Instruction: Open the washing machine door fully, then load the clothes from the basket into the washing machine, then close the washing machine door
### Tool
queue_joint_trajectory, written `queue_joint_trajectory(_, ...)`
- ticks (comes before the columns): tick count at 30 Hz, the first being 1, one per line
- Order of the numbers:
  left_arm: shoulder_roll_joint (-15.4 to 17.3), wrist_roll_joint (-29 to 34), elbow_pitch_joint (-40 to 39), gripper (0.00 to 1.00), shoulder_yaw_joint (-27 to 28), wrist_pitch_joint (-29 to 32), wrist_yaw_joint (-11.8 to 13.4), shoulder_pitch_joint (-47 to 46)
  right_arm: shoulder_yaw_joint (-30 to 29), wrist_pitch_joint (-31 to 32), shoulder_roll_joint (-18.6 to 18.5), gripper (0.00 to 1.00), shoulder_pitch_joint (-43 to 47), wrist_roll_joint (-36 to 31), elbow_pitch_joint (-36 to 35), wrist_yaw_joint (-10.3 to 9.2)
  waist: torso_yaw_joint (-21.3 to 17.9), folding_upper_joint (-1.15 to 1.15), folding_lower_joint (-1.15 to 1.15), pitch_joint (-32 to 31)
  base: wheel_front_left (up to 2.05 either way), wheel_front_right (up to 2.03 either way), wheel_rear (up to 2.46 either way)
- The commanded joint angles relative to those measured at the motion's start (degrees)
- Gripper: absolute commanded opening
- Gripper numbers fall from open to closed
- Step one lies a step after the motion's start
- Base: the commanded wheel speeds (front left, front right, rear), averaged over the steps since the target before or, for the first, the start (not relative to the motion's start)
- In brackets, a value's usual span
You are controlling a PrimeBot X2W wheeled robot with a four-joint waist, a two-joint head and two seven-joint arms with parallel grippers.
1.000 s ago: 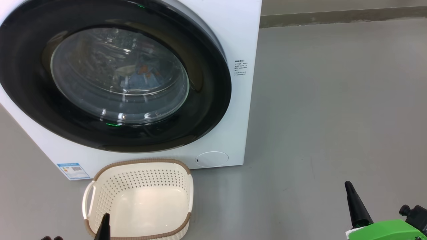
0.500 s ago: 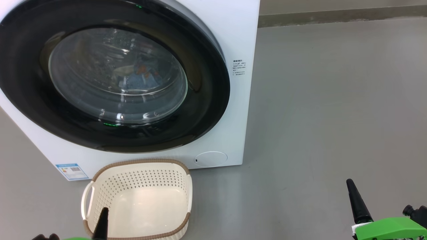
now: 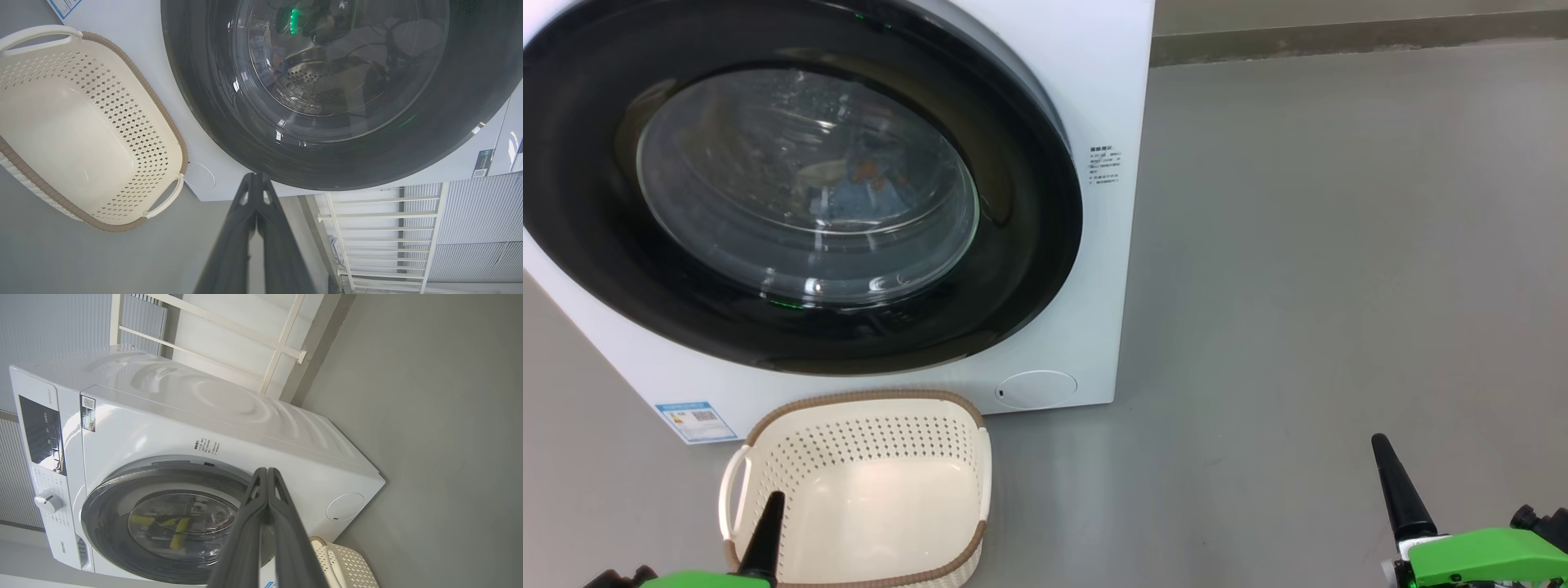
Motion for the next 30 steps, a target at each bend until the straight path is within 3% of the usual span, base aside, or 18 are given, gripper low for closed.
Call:
queue_joint_trajectory(1, 1.18, -1.43, -1.71, 0.00, 1.87, 0.44, -0.45, -2.65, 0.72, 0.54, -0.27, 0.00, -2.77, 1.71, -1.25, -0.24, -0.02, 0.00, 0.00, 0.00, 0.00, 0.00, 0.00)
queue_joint_trajectory(30, 1.43, -16.57, -2.46, 0.00, 4.64, 4.85, -2.16, -4.63, -0.05, 4.98, -0.15, 0.00, -4.88, 19.76, 0.13, -0.33, -0.60, 0.00, 0.00, 0.16, 0.00, 0.00, 0.00)
